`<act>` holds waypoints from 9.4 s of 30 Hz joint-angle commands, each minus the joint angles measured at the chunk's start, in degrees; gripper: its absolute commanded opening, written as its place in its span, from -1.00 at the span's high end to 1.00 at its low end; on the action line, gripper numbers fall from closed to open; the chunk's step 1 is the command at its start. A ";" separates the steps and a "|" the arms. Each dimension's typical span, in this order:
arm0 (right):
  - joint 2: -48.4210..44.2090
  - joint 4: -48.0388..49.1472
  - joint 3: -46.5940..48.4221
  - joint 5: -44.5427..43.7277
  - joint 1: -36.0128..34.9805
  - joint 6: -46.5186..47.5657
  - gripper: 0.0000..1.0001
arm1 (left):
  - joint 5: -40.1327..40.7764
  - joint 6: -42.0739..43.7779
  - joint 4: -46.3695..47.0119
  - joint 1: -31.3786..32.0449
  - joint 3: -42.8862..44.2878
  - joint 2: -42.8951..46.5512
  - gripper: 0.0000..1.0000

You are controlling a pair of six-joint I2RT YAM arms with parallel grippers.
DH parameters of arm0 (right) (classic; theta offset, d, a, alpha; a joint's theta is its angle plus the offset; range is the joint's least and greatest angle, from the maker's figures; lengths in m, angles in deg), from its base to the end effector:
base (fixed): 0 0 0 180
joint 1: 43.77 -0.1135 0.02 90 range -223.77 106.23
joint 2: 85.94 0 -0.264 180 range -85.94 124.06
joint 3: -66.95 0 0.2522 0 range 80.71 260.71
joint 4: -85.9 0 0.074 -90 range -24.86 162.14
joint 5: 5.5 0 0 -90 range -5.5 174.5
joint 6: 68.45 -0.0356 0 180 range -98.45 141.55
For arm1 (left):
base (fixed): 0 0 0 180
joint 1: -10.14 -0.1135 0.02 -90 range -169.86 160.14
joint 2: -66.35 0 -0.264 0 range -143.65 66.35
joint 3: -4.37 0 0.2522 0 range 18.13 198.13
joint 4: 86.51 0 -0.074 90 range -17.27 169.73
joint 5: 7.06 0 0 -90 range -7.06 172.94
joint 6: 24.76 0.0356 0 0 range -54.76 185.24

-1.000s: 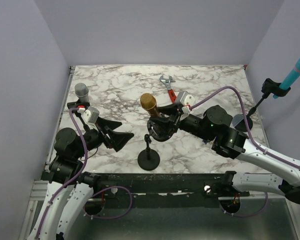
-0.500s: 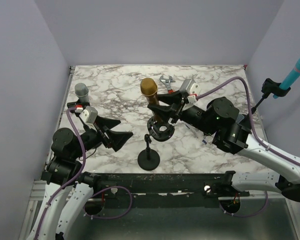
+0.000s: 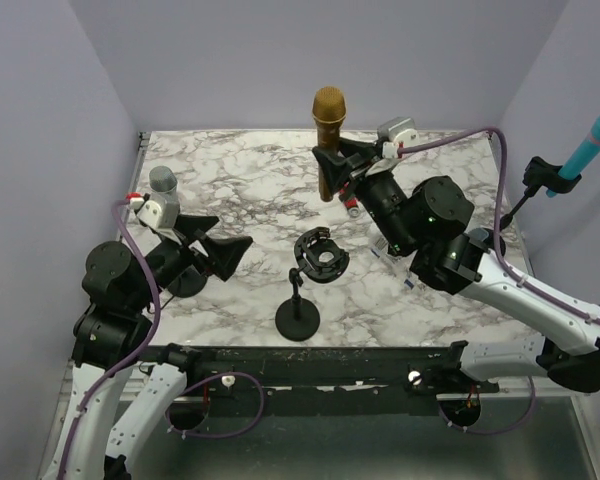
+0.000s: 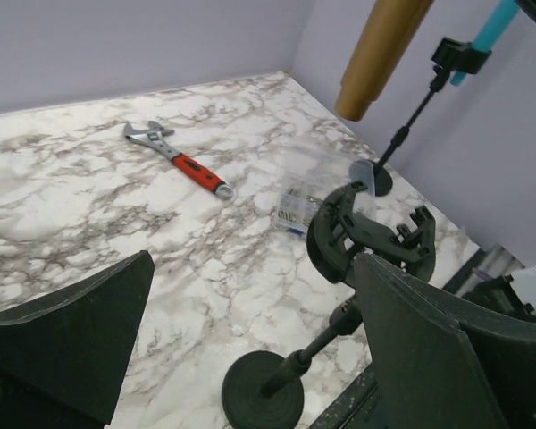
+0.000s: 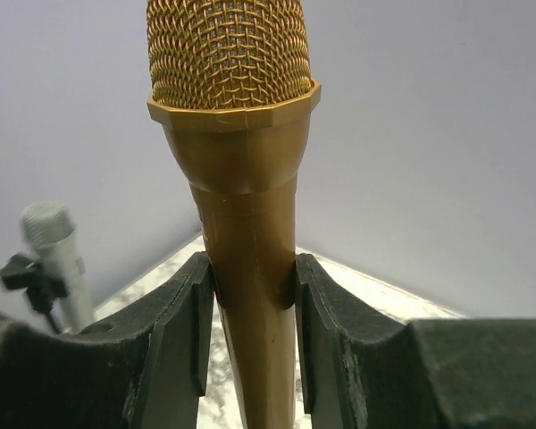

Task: Remove the microphone from the stand

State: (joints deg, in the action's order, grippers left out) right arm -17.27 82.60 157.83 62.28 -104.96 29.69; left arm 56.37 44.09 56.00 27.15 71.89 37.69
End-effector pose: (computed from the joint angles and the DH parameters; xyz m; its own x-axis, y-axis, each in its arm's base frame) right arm 0.1364 0.2201 0.4894 0.2450 0.1736 -0.9539 -0.6102 0.7921 -0.0126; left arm 0.0819 -0.0417 0.4009 -0.2274 -0.2679 -0.9362 0.6511 0.6731 -0.3507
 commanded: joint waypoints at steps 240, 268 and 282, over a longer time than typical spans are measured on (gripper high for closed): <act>-14.50 -22.00 -30.41 32.16 31.77 -36.60 -1.00 | -11.05 -26.12 6.22 11.11 -13.54 -14.12 -0.96; -11.61 -18.54 -32.91 33.90 31.77 -39.17 -1.00 | -10.15 -24.45 4.21 10.91 -7.67 -17.98 -0.90; -11.52 -16.52 -35.21 34.56 31.75 -40.19 -1.00 | -4.92 -22.92 2.59 10.87 -18.53 -14.62 -0.70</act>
State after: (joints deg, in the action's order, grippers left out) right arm -28.25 63.65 124.13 96.03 -73.33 -9.57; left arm 46.69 18.26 64.92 37.97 58.47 23.22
